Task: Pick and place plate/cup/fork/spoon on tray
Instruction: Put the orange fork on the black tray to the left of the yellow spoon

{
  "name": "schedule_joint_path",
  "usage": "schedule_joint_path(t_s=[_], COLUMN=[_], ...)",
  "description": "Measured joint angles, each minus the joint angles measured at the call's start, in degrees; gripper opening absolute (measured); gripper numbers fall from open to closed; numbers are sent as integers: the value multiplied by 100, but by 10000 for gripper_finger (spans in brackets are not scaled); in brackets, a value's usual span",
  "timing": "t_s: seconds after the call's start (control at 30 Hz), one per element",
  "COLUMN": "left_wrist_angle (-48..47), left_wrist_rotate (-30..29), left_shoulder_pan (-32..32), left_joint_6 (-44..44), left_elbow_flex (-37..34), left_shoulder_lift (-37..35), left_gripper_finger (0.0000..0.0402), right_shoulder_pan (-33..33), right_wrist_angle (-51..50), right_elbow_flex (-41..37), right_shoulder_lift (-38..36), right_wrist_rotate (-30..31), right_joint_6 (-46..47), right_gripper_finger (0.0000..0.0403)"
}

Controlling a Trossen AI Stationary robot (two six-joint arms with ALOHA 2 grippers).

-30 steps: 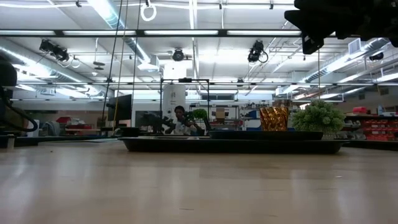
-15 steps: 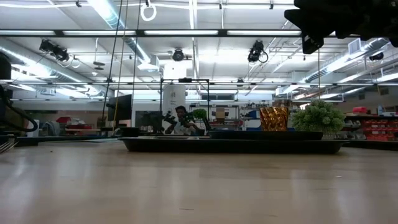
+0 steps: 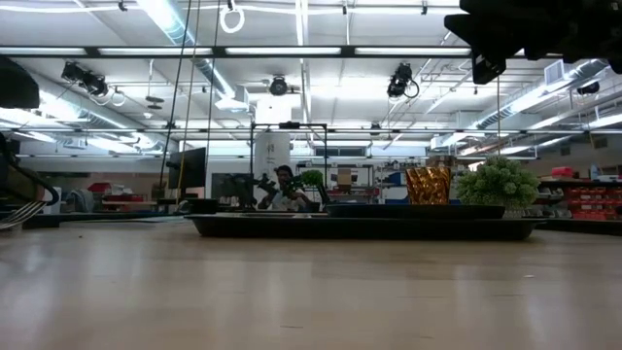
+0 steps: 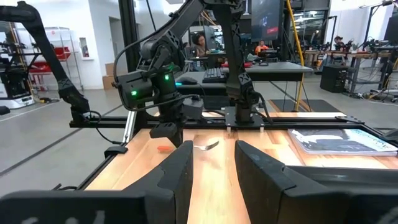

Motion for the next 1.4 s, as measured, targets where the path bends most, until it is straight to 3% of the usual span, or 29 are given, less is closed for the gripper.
schedule_joint_path(t_s=[0.27, 0.83, 1.2, 1.4], left_wrist_angle=[2, 143, 2439, 2871], left_wrist_rotate=[-371, -1426, -1524, -1032], left_shoulder_pan=[612, 3322, 5084, 5714], left_joint_6=[567, 3838, 6313, 6876], left_elbow_flex=[2, 13, 19, 22], left_shoulder_lift=[-9, -720, -646, -124], left_gripper_finger=[21, 23, 24, 24], right_shoulder_pan=[0, 0, 0, 0], right_wrist_angle=[81, 78, 63, 35], right_elbow_flex=[0, 0, 0, 0], right_shoulder_lift=[0, 0, -1, 0], right_wrist_rotate=[1, 0, -1, -16], right_joint_6=[-11, -44, -28, -8], right_gripper_finger=[126, 126, 126, 126])
